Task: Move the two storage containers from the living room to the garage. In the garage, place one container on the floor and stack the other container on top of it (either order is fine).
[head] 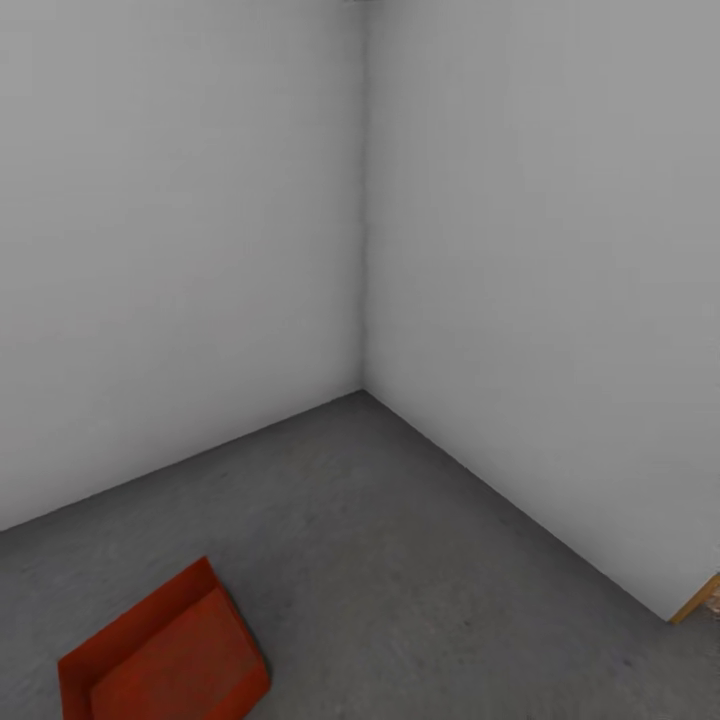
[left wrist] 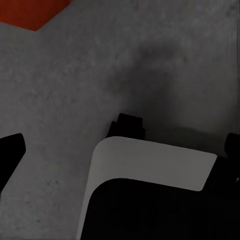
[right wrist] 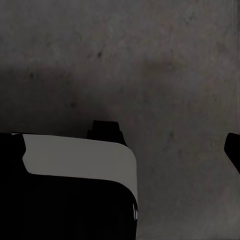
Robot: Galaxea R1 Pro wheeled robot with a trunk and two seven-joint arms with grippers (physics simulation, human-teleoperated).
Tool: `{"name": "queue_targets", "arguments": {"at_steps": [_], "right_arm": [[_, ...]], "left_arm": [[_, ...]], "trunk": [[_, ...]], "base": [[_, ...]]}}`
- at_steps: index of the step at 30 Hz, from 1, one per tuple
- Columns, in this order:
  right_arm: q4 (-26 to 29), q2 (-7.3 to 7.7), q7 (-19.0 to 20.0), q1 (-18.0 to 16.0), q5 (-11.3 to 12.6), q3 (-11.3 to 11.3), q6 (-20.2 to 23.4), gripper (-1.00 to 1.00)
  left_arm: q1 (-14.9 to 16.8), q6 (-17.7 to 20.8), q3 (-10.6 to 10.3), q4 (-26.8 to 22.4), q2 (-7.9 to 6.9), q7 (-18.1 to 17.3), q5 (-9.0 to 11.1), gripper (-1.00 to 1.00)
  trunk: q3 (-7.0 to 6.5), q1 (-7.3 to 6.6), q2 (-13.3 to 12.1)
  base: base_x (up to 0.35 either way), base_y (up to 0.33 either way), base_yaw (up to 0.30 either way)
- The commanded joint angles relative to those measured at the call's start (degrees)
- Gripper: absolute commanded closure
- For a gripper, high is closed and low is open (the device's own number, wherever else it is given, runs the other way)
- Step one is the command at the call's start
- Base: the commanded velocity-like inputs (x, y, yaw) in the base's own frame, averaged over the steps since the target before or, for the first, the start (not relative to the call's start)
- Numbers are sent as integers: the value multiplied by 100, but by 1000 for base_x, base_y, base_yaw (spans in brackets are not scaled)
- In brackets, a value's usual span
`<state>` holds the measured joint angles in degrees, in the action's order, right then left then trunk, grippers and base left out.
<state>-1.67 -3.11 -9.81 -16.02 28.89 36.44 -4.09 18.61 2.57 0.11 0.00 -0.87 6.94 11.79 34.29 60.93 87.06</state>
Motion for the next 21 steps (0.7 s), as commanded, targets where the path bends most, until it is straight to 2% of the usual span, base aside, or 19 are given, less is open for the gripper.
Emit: {"name": "queue_targets", "arguments": {"at_steps": [1, 6, 11, 21], "right_arm": [[-18, -6, -3, -6, 56, 47, -30, -100], [-18, -2, 0, -6, 56, 43, -30, -100], [-18, 3, 89, -6, 56, 39, -30, -100], [-18, 3, 120, -6, 56, 39, -30, -100]], "left_arm": [[3, 16, -2, 0, 0, 10, 34, -100], [3, 16, -2, 0, 0, 10, 35, -100], [3, 16, -2, 0, 0, 10, 34, -100], [3, 16, -2, 0, 0, 10, 34, -100]], "trunk": [[-2, 0, 3], [-34, 0, 3], [-42, 0, 3], [-84, 0, 3]], "base": [[0, 0, -178], [0, 0, -171], [0, 0, -55], [0, 0, -241]]}}
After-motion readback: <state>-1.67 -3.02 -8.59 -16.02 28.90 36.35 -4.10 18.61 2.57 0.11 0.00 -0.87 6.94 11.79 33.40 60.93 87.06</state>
